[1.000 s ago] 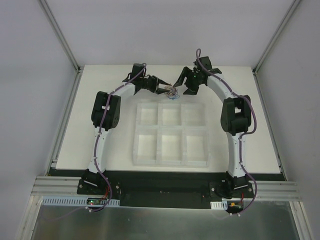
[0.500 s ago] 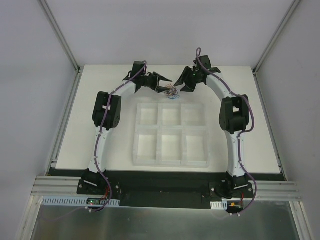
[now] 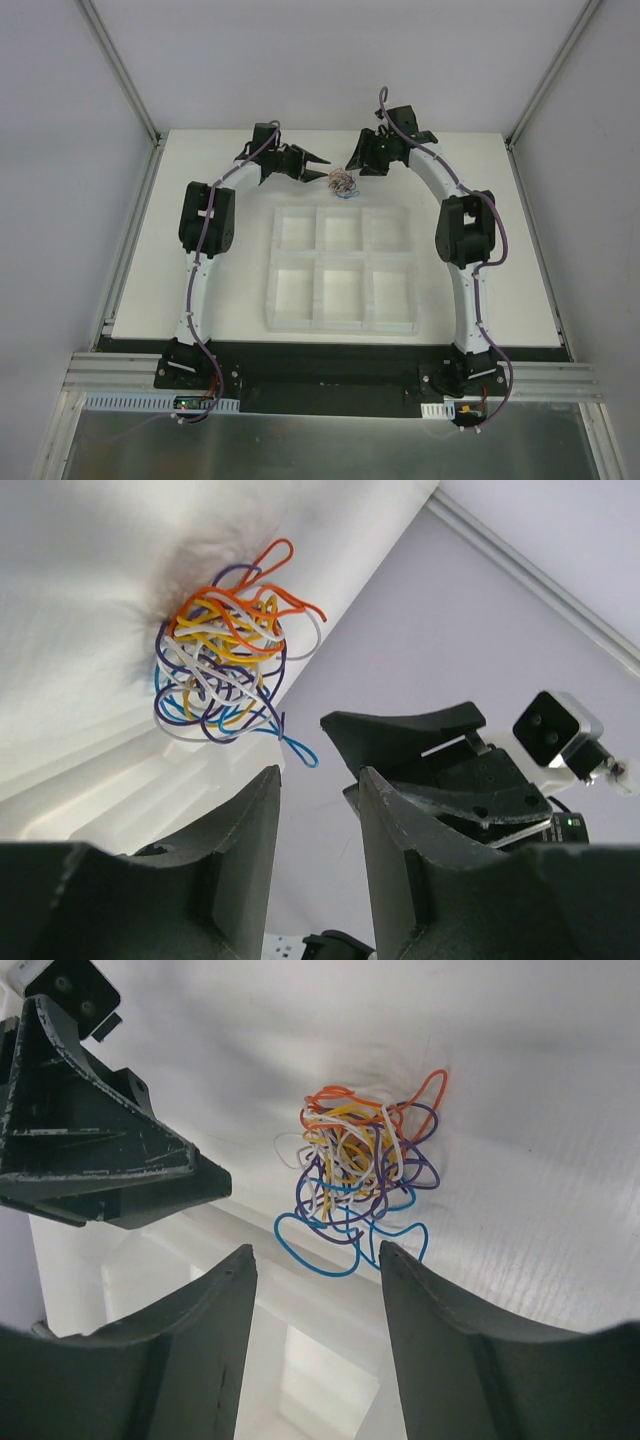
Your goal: Untangle the cables
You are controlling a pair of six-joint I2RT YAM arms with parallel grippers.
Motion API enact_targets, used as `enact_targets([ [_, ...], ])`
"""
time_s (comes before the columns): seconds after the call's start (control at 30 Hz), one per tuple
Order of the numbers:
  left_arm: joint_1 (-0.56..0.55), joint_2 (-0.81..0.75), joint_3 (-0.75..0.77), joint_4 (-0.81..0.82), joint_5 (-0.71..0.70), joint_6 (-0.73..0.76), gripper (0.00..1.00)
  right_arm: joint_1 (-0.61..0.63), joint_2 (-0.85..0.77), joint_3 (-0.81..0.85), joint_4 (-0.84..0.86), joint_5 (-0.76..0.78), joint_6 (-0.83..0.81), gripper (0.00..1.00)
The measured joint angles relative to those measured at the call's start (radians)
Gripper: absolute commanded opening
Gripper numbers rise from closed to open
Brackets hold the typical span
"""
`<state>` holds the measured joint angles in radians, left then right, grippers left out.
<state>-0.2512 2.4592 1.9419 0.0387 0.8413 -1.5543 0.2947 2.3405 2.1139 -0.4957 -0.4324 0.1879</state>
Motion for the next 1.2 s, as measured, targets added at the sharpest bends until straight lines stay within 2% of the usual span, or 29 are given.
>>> enact_targets([
  [0.37,0.015,0.006,0.000,-0.002,-0.010,0.001,0.38,0.049,0.004,0.059,-0.049,0.047,-0.122,0.48],
  [0.67,0.011,0.009,0.000,-0.008,-0.009,-0.002,0.43,0.092,0.059,0.137,-0.086,0.112,-0.181,0.45],
  [0.7,0.010,0.010,0.000,-0.008,-0.009,-0.002,0.44,0.096,0.063,0.137,-0.094,0.121,-0.190,0.42],
  [0.87,0.001,0.013,0.000,-0.011,-0.010,-0.003,0.44,0.100,0.072,0.137,-0.121,0.158,-0.215,0.03],
  [0.9,-0.002,0.015,0.000,-0.011,-0.011,-0.003,0.43,0.100,0.073,0.137,-0.126,0.166,-0.218,0.01],
  [1.2,-0.056,0.083,0.021,-0.012,-0.026,-0.003,0.47,0.100,0.050,0.116,-0.153,0.207,-0.216,0.01],
])
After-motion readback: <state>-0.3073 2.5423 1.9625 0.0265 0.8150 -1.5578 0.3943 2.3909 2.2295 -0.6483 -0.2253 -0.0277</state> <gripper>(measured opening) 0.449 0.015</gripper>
